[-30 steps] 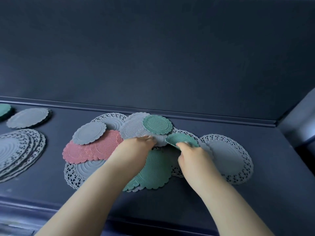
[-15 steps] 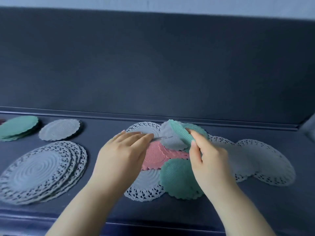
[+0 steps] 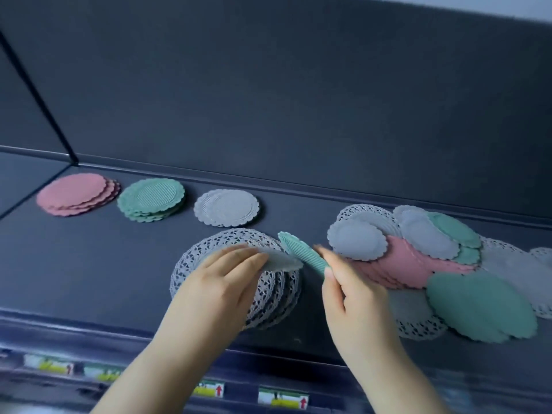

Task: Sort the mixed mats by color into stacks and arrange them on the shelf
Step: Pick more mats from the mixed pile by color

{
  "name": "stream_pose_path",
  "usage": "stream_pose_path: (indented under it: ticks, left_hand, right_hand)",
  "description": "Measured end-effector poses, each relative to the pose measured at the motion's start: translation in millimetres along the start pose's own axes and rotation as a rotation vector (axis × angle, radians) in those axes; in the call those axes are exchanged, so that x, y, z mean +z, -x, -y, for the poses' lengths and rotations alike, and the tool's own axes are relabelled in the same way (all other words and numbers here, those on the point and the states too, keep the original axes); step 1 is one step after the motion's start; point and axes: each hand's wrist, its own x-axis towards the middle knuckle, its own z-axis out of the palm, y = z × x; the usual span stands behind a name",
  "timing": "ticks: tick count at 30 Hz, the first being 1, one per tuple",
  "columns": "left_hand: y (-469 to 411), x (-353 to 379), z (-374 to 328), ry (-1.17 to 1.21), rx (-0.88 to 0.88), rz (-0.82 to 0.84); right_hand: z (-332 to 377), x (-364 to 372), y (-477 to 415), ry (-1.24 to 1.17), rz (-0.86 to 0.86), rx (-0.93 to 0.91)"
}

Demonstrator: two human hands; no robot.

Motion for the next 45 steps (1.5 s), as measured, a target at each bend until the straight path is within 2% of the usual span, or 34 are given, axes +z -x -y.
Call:
stream_pose_path:
  ticks: [5, 17, 23, 25, 27, 29, 31, 33, 40, 42, 45]
  left_hand:
    - [20, -10, 24, -0.016, -0.036, 0.018]
    - [-18, -24, 38, -0.131, -0.008, 0.024]
    - [-56, -10, 84, -0.235, -0.007, 0.055]
    - [-71, -1, 103, -0.256, 0.033, 0.154]
    - [-83, 10, 115, -0.277, 0.053, 0.433]
    - [-89, 16, 124, -0.255, -0.014, 0.645]
    - [-90, 11, 132, -0.252, -0.015, 0.720]
    - [-87, -4, 144, -0.253, 0.040, 0.692]
    - [-50, -62, 239, -0.215, 0.194, 0.396]
    - [-36, -78, 262, -0.196, 0.182, 0.372]
    - [-20, -98, 291, -0.176, 0.177, 0.385]
  right_hand:
    - [16, 21, -5, -0.028, 0.090, -0.007]
    - [9, 28, -46, -0.095, 0.066, 0.011]
    - [2, 38, -57, -0.072, 0.067, 0.047]
    - [5, 42, -54, -0.052, 0.066, 0.077]
    - [10, 47, -54, -0.031, 0.048, 0.117]
    - [19, 57, -57, -0.004, 0.006, 0.154]
    - [32, 71, -61, 0.038, -0.052, 0.178]
    - [52, 88, -62, 0.059, -0.069, 0.207]
    - [128, 162, -73, 0.170, -0.020, 0.281]
    - [147, 180, -78, 0.156, 0.004, 0.314]
    - [172, 206, -91, 0.194, 0.063, 0.262]
